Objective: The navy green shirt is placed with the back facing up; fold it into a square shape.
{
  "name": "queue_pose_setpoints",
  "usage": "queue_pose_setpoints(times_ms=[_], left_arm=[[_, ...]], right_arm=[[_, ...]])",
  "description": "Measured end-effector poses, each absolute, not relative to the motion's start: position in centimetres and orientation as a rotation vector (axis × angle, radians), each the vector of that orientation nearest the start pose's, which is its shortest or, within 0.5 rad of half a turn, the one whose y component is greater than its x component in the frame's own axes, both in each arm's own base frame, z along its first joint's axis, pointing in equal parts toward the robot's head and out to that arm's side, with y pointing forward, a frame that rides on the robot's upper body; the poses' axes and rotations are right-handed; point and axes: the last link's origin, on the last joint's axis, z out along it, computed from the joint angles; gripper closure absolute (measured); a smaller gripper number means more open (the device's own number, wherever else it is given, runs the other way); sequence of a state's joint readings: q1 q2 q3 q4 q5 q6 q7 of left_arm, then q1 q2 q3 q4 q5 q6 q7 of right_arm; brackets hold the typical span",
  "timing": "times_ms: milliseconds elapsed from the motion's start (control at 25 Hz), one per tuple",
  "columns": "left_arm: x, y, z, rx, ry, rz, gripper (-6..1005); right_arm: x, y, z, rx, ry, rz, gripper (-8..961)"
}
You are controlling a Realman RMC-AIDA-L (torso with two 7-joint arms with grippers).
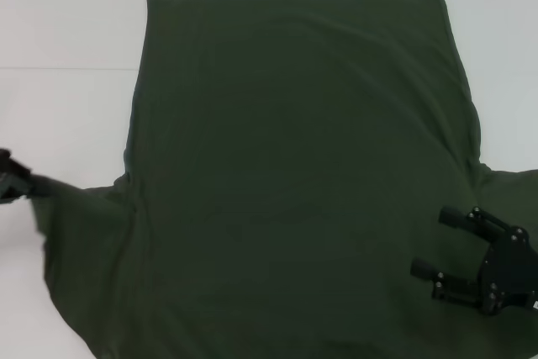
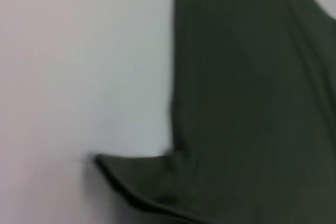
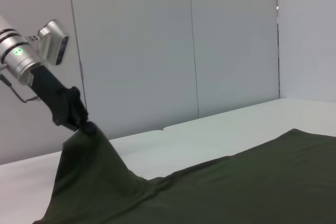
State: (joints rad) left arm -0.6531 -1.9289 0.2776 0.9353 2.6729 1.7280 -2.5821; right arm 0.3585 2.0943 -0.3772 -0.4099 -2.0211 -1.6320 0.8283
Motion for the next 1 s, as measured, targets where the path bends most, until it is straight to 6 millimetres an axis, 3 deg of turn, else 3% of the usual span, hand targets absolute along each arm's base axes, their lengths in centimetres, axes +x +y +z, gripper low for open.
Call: queue_pose_setpoints(times_ms=[240, 440, 640, 1000], left_arm=[[-28.6, 35.6, 11.0, 2.349, 2.334, 0.530, 972], [-27.1, 36.3, 7.4, 2.332, 2.259, 0.443, 971], [-26.5, 36.6, 4.4, 2.363, 2.248, 0.393, 970], [-26.1, 36.2, 0.5, 2.293, 2.209, 0.588, 924]], right_arm=[[31.9, 25.7, -1.7, -2.469, 0.447, 0.856, 21], [31.9, 25.7, -1.7, -2.470, 0.449, 0.858, 21], [31.9, 25.6, -1.8, -2.470, 0.451, 0.861, 22], [32.0, 25.5, -1.8, -2.468, 0.455, 0.860, 22]])
